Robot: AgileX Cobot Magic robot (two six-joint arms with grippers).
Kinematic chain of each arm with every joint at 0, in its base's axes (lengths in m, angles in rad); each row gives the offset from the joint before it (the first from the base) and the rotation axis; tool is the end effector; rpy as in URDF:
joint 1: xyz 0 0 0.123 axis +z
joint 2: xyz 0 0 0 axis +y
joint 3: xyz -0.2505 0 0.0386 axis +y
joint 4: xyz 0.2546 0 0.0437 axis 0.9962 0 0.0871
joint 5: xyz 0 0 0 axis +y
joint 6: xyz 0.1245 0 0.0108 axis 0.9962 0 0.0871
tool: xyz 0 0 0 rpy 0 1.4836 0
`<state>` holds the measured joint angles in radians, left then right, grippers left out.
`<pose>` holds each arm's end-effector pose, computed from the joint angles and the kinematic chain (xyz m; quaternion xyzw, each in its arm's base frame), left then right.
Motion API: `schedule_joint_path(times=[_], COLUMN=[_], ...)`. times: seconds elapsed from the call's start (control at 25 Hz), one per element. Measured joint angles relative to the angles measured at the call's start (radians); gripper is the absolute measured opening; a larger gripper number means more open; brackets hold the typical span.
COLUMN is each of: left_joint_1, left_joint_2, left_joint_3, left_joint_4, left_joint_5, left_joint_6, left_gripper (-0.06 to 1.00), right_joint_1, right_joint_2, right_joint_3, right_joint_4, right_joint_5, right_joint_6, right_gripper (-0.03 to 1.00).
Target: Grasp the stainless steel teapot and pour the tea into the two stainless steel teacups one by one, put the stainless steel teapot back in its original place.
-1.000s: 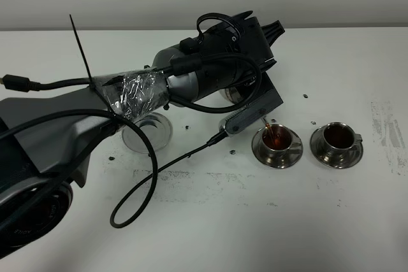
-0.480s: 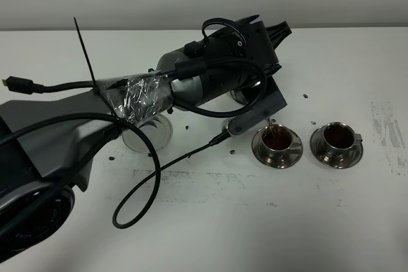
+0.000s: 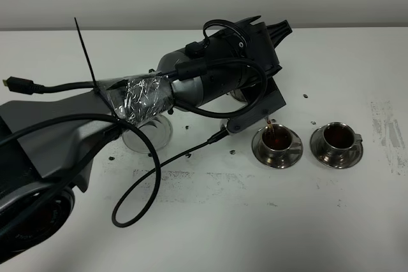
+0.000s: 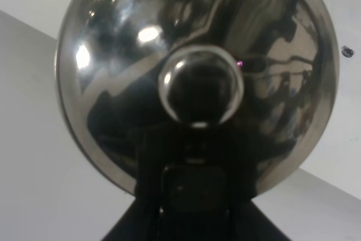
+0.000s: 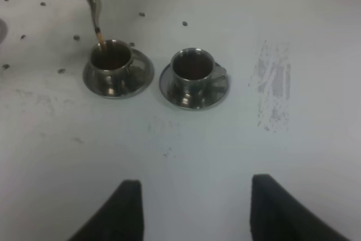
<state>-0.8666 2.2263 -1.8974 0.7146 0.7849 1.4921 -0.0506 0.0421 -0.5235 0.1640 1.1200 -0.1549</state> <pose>0.3731 -0.3498 0.1712 0.8997 0.1854 0.3673 0.1459 0.0632 0.0152 0.2645 -0.0502 0.8685 0.0315 0.4921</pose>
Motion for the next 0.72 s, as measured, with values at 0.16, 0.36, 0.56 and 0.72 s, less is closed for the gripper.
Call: schedule_joint_path(times=[0.16, 0.36, 0.56, 0.72], left_joint_1=[0.0, 0.0, 0.0, 0.002], left_joint_2=[0.0, 0.0, 0.0, 0.0], left_joint_3=[0.0, 0.0, 0.0, 0.0], left_joint_4=[0.0, 0.0, -0.001, -0.012], left_joint_5=[0.0, 0.0, 0.0, 0.002], left_joint_6=[0.0, 0.0, -0.039, -0.069], left_gripper=[0.2, 0.2, 0.2, 0.2], right_joint_1=[0.0, 0.0, 0.0, 0.0], right_joint_2=[0.0, 0.0, 0.0, 0.0], right_joint_3=[0.0, 0.0, 0.0, 0.0], right_joint_4=[0.0, 0.0, 0.0, 0.0], right_joint_5=[0.0, 0.0, 0.0, 0.0], right_joint_6=[0.0, 0.0, 0.0, 0.0], right_gripper=[0.42, 0.42, 0.42, 0.42])
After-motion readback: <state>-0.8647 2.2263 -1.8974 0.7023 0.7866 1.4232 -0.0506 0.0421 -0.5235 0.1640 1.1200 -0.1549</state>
